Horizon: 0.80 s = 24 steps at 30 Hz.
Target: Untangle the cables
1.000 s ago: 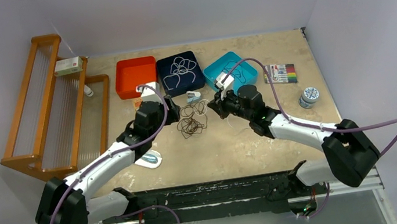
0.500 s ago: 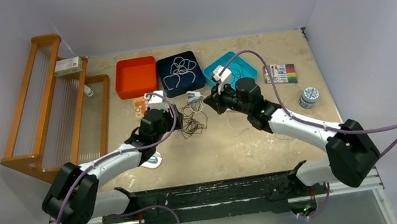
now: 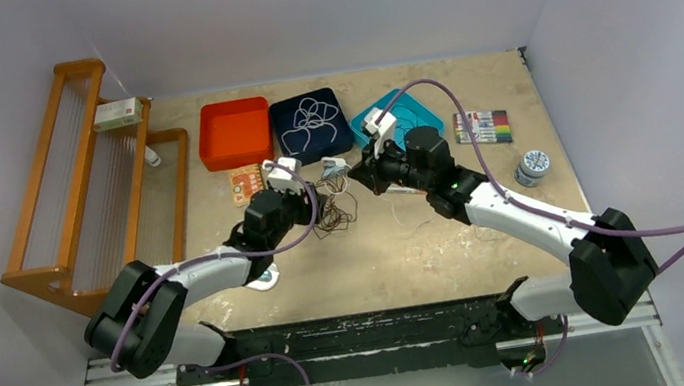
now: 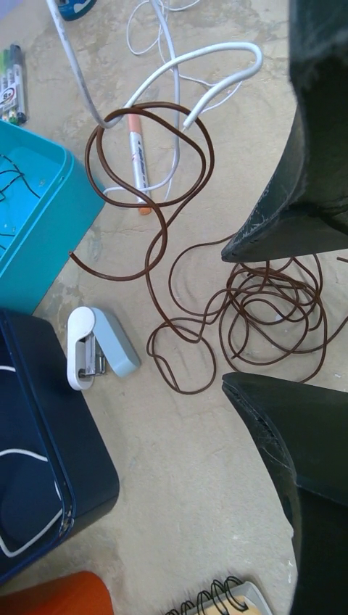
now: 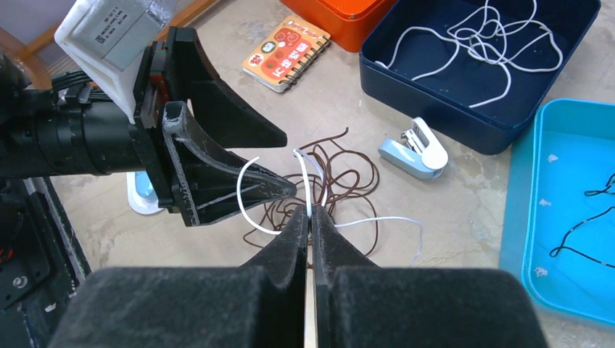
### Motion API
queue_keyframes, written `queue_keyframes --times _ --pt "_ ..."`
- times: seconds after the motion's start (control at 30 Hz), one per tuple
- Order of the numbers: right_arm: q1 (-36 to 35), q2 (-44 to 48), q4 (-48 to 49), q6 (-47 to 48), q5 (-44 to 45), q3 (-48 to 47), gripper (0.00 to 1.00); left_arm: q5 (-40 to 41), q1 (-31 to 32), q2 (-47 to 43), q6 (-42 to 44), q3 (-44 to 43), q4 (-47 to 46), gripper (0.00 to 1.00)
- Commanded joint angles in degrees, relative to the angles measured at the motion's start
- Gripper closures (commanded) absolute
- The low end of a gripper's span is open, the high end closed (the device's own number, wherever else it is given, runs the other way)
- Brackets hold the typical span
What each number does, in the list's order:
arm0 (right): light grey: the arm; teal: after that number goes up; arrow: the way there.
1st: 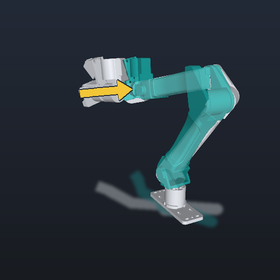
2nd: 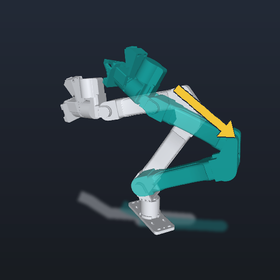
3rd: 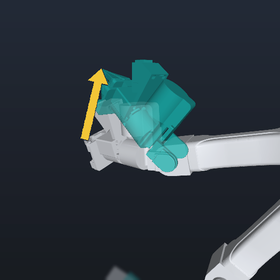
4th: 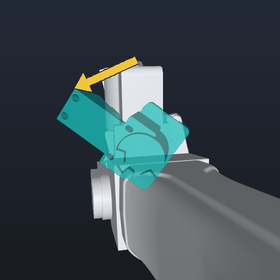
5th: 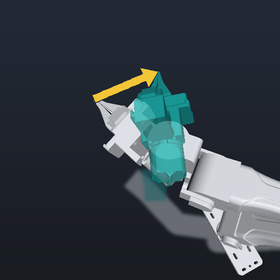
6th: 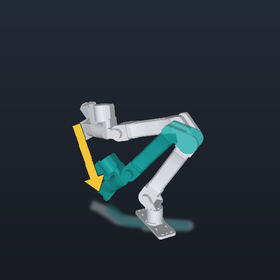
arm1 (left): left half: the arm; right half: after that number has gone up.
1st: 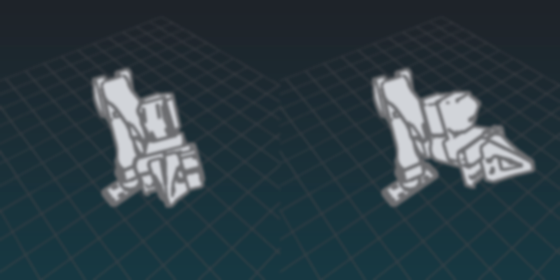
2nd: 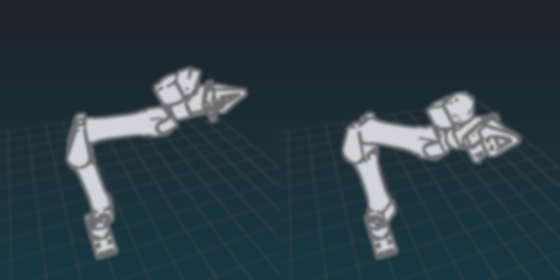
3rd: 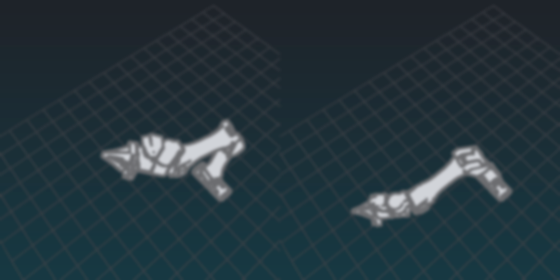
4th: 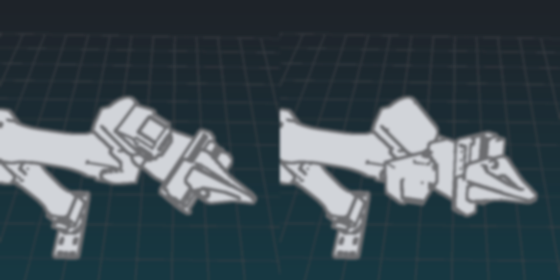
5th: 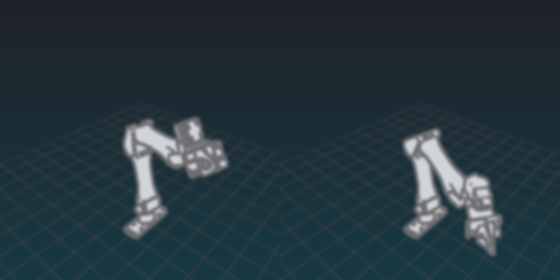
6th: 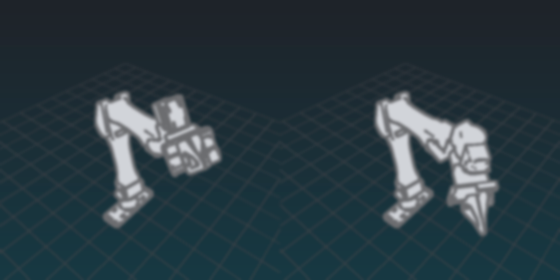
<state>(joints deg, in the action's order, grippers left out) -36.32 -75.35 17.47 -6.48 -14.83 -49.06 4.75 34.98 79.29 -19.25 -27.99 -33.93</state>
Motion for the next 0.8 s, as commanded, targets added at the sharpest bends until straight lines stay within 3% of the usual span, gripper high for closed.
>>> queue_keyframes --times 0.0,0.47,0.6,0.7,0.77 --pt "0.1 0.9 0.5 -0.9 -2.3 -3.2 1.0 -3.0 -0.2 1.9 2.5 -1.8 -6.4 0.44" --pt "0.0 0.6 -0.2 -1.5 -4.6 -3.3 1.0 -0.1 -0.2 10.9 2.8 -6.4 -14.8 0.53" --pt "0.0 0.8 0.1 -1.6 -4.4 -3.0 1.0 0.7 -0.7 12.4 1.7 -7.7 -14.7 0.69" --pt "0.0 1.2 0.0 -1.8 -3.8 -2.8 1.0 -0.1 -1.7 13.7 -0.2 -9.5 -13.0 1.0" --pt "0.1 1.6 -0.1 -1.8 -2.8 -2.6 1.0 0.0 -1.9 13.9 -1.2 -9.7 -12.6 1.0"
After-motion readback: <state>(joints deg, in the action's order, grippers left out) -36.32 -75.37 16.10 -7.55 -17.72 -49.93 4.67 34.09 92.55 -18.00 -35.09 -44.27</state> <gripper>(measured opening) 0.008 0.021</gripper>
